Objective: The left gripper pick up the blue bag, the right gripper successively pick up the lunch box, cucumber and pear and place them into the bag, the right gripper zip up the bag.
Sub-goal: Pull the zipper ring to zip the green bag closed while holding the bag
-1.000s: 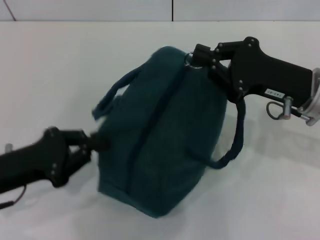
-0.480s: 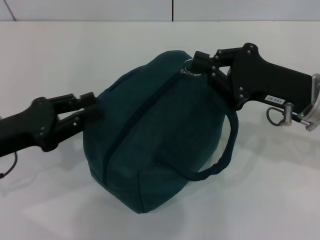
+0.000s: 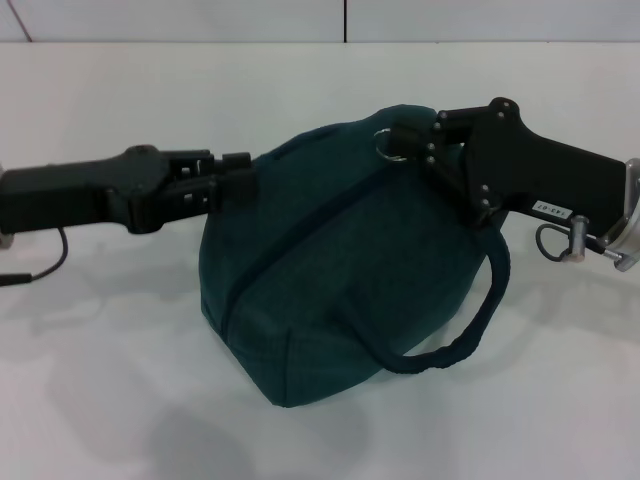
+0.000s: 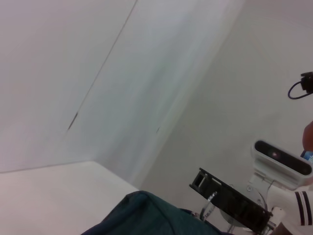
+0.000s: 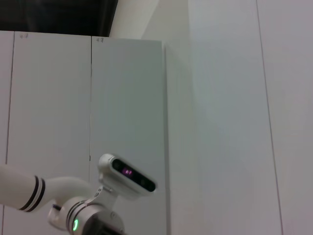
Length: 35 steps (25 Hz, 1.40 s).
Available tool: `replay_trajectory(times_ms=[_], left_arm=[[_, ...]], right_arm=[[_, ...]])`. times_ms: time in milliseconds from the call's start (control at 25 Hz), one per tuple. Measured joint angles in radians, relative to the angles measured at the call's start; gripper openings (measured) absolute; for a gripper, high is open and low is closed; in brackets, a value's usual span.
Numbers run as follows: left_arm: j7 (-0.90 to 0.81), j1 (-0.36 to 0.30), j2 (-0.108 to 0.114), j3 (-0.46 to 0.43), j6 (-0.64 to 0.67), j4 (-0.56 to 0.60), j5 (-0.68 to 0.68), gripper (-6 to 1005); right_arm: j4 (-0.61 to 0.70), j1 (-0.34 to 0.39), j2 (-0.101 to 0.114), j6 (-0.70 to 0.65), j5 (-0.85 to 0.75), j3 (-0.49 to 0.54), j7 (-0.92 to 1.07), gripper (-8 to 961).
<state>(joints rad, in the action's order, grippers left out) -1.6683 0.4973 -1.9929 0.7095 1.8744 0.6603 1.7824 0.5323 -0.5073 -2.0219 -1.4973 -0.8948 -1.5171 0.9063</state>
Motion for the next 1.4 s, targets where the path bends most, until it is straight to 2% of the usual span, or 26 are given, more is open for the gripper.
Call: replay_trajectory(times_ms=[160,560,1000,1200,1400], left_arm=[[-0.053,0.021,-0.001,-0.001,-0.014,0.056,0.016,331],[-0.050,0.055,-0.008,0.017,-0.020,0.127,0.003,377],[-0.147,0.134,-0.036,0.028,-0.101,0.198,0.183,438],[-0.199,0.156,-0.032,0.047,-0.102,0.225,0.239,641],[-0.231,0.178,-0.026,0.075,-0.103,0.225,0.261,719]], right_arm=[[-0.007,0.001,-0.001,-0.002,0.002,0.000,-0.008,17],[-0.018,0.001,-0.001,-0.002,0.005,0.002,-0.022,18],[-0.020,0.011,-0.001,-0.005,0.010,0.007,-0.023,18],[-0.017,0.021,0.001,-0.012,0.027,0.012,-0.023,18],[-0.017,0.023,0.002,-0.017,0.031,0.019,-0.023,18]])
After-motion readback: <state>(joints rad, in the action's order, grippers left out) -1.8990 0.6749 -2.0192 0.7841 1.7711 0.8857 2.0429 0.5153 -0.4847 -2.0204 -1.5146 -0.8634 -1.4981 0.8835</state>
